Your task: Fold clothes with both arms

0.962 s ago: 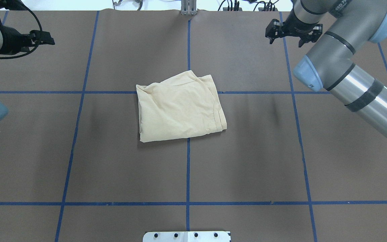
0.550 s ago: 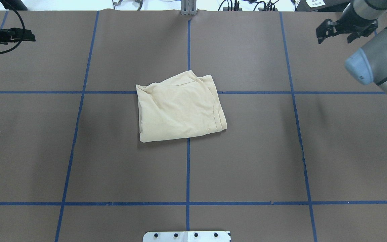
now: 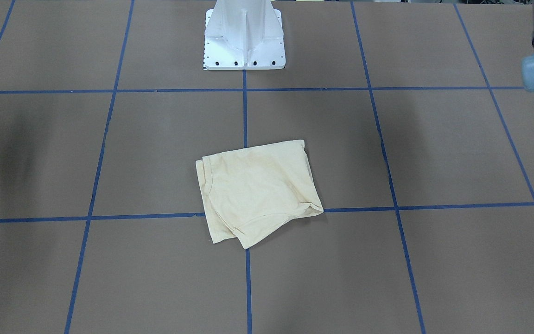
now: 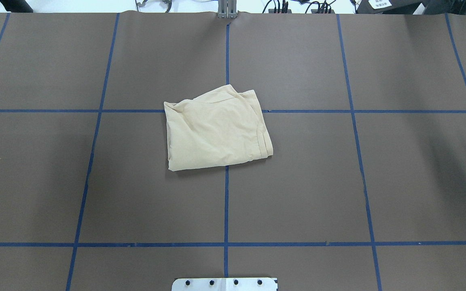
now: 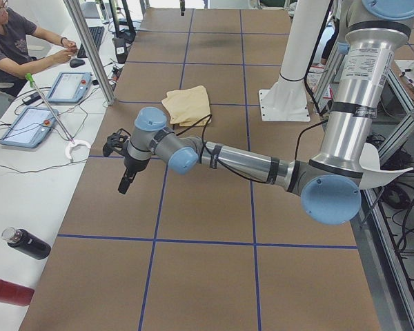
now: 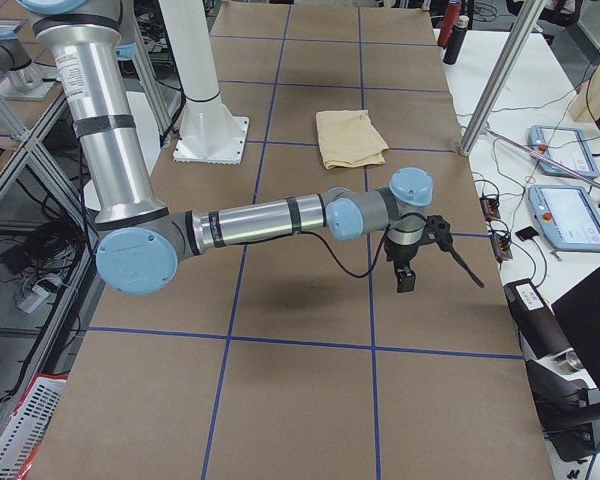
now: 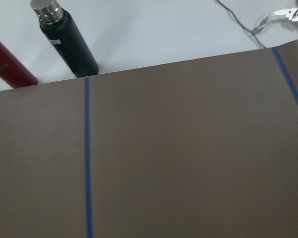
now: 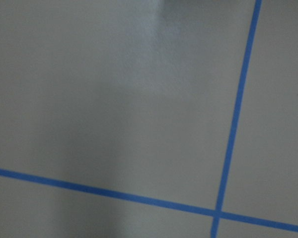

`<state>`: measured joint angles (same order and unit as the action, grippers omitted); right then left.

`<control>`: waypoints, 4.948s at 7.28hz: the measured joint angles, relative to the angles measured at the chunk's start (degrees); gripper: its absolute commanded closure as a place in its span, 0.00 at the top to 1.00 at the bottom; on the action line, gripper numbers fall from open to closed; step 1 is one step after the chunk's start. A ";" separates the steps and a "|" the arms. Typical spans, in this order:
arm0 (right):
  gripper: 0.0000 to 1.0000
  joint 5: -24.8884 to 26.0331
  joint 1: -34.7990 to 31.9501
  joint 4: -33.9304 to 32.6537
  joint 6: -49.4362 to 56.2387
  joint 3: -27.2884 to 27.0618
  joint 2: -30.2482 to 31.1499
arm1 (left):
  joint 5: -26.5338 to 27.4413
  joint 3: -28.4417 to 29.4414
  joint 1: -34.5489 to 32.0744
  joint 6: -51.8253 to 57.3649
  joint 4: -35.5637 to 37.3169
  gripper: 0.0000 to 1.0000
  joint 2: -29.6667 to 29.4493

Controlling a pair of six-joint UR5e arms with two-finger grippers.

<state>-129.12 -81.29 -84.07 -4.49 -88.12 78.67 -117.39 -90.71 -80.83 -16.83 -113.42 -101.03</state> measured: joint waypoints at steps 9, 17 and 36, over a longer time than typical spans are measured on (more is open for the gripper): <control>1.00 -2.99 -6.93 -18.70 11.84 -14.58 14.98 | -8.47 1.93 -13.03 35.67 26.61 0.99 7.35; 1.00 0.96 -6.78 -19.53 11.18 -12.12 15.92 | -11.75 -6.57 -10.83 24.44 26.97 0.99 12.07; 1.00 -4.03 -6.86 -11.64 9.65 -9.79 15.23 | -13.81 -6.90 -10.67 16.67 26.50 0.99 13.29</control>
<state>-133.15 -88.15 -95.71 5.16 -97.92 93.90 -131.20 -97.61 -91.49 -0.16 -86.91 -87.73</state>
